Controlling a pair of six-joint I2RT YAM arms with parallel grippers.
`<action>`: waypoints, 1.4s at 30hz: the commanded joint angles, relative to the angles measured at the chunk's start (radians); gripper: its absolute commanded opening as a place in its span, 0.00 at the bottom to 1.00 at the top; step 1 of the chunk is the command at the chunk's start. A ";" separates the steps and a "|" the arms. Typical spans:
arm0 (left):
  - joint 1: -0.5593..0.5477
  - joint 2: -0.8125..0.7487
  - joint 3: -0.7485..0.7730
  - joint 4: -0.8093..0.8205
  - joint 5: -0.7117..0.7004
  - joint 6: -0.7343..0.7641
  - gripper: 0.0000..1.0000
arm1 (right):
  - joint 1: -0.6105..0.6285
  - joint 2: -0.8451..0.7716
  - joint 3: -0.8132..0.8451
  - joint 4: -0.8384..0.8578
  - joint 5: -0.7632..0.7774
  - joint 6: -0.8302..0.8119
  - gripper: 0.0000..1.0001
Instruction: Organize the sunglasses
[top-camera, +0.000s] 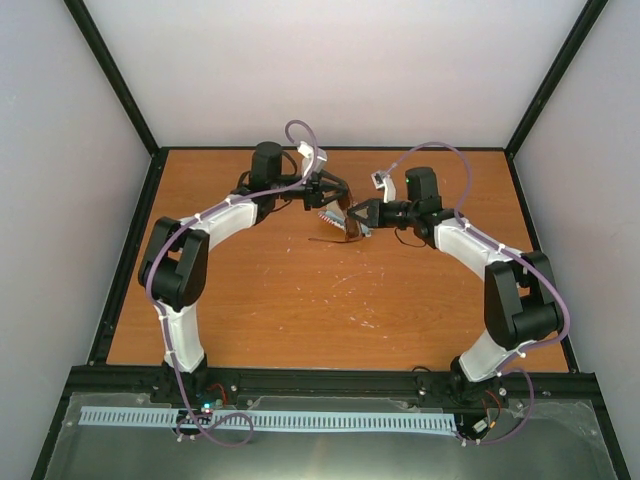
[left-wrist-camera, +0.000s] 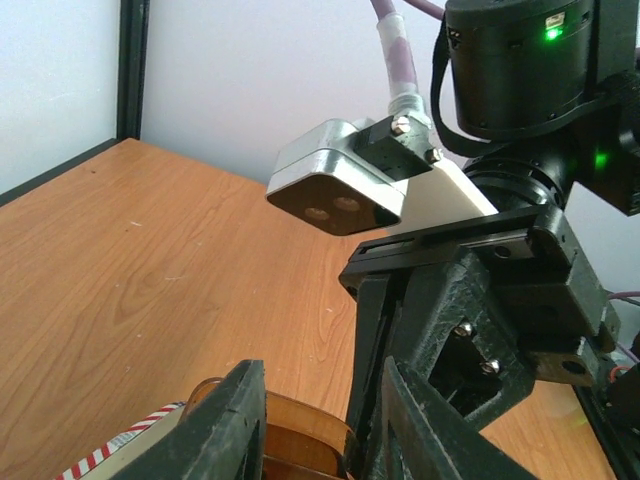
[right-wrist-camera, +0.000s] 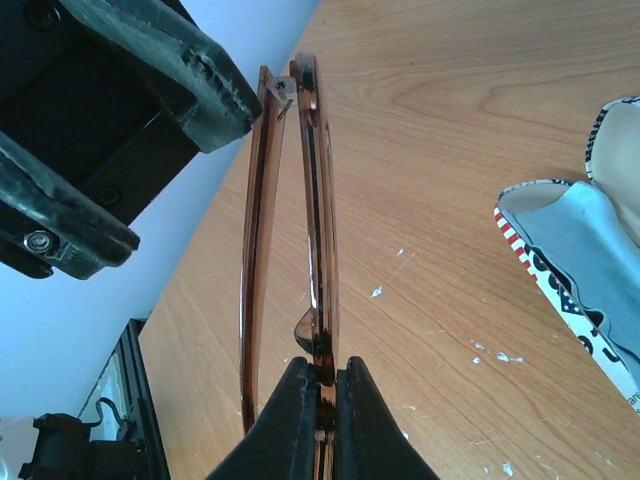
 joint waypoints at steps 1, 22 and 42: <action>0.002 0.003 0.011 -0.048 -0.069 0.061 0.35 | 0.017 -0.020 0.048 0.020 -0.011 -0.045 0.03; 0.192 -0.236 -0.181 -0.115 -0.010 0.152 0.01 | -0.115 0.256 0.322 0.014 0.282 0.125 0.03; 0.010 -0.156 -0.123 -0.121 -0.008 0.168 0.03 | -0.041 0.299 0.415 -0.011 0.116 0.095 0.03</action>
